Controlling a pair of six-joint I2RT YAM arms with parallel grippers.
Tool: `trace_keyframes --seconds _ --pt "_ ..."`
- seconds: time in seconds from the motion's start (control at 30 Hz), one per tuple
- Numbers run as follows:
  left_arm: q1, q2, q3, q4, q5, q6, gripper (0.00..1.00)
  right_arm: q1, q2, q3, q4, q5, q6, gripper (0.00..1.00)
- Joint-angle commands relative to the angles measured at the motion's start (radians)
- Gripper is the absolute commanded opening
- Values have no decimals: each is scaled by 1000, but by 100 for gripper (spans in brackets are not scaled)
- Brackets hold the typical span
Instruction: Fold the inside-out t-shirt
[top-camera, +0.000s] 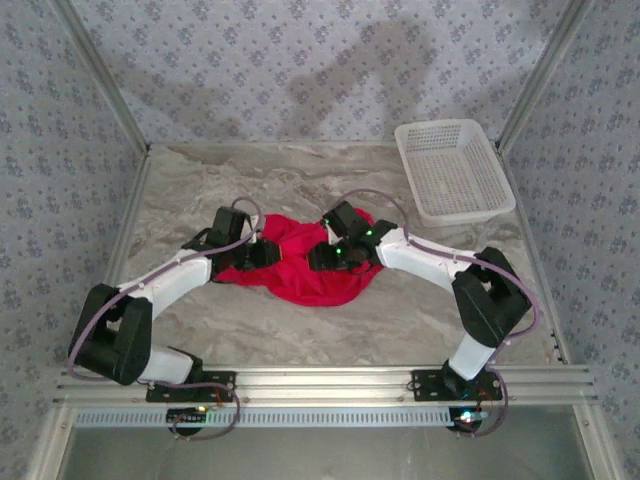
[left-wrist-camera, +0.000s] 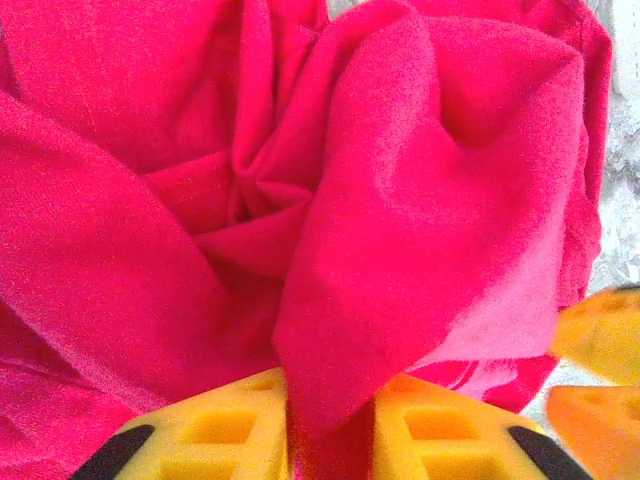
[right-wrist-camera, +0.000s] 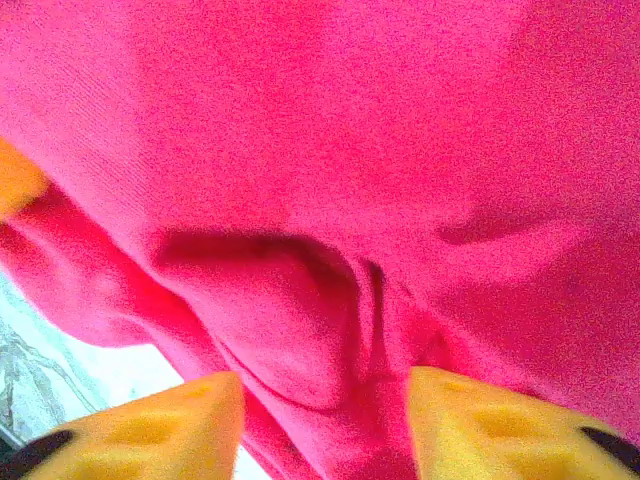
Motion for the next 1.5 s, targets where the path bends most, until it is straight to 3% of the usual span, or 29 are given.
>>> trace_keyframes --seconds 0.0,0.27,0.37,0.4,0.43,0.73,0.97,1.1,1.17,1.27,1.47 --pt "-8 -29 7 24 5 0 18 -16 72 106 -11 -4 -4 59" --pt "-8 -59 29 -8 13 16 11 -35 268 304 3 36 34 60" --pt "-8 -79 48 -52 15 44 10 -72 294 370 -13 23 60 16" --pt "-8 -88 56 -68 16 58 10 -80 284 389 -35 24 60 5" --pt "-7 -97 63 -80 17 72 10 -91 264 409 -70 34 61 0" --pt "-7 -127 121 -120 65 236 7 -146 1 499 -377 107 11 0" --pt "-10 -79 186 -100 87 220 7 -182 -31 440 -273 80 -16 0" --pt "-10 -38 218 -98 95 202 7 -152 -29 316 -142 0 -79 50" --pt "-10 -32 224 -107 87 203 7 -131 -25 244 -81 -40 -81 69" --pt "-8 -37 229 -117 75 207 7 -89 -6 175 -43 -25 -100 81" --pt "0 -54 226 -144 67 216 7 -53 108 156 -22 125 -130 87"
